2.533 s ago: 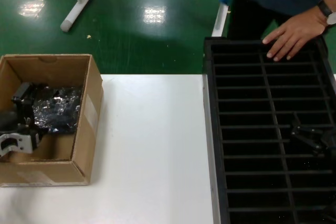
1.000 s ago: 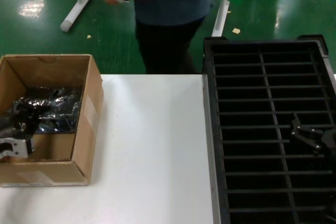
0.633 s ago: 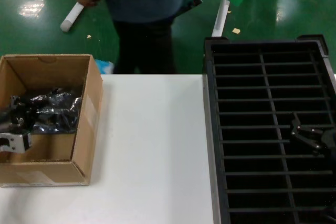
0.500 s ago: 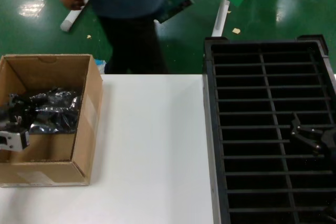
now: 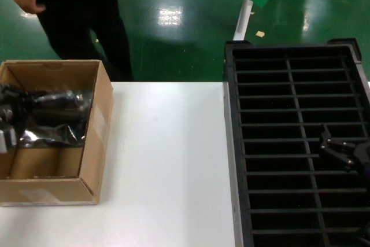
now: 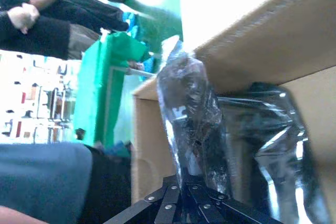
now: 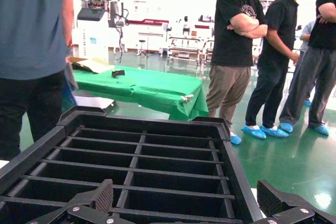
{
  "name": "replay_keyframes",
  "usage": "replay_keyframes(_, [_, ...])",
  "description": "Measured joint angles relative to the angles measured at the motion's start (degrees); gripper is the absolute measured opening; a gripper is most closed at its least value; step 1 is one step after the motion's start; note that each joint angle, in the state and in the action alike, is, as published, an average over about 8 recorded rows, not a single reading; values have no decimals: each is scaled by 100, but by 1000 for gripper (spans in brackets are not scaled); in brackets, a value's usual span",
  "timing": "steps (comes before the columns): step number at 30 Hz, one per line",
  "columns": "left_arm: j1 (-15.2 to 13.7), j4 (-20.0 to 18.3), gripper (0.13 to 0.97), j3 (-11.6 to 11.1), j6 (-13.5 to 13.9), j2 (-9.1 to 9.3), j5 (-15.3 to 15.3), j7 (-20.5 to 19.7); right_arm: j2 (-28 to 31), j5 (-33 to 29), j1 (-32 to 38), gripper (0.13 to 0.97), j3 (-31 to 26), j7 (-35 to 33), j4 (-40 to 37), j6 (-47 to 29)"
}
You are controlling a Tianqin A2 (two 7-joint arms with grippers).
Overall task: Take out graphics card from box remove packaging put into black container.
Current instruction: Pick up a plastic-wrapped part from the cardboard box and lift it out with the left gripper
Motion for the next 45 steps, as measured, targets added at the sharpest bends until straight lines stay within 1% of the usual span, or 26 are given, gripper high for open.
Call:
replay_keyframes(8, [182,-875,142,-28,306,-492,-83,-740,0,0,0,966,0,0,0,0])
replay_keyframes(16, [414,-1705,142,-28,781,-1090,-235,-1863,0,0,0,966,0,0,0,0])
replay_keyframes(21, [406,-2039,142,-8,1130,-1468,-308,-2441,0,0,0,966,0,0,0,0])
replay_keyframes(28, [278,-2421,142,56,1767,-1982,-428,-3052,0,0,0,966,0,0,0,0])
replay_keyframes(32, [140,-2636,142,105,2123,-2177,-502,-3324,0,0,0,966,0,0,0,0])
replay_keyframes(37, [-12,-2931,142,170,2529,-2365,-597,-3653,0,0,0,966,0,0,0,0])
replay_keyframes(41, [-43,-3198,142,211,2826,-2469,-713,-3912,0,0,0,966,0,0,0,0])
replay_keyframes(45, [-23,-3498,142,275,3079,-2518,-830,-4220,0,0,0,966,0,0,0,0])
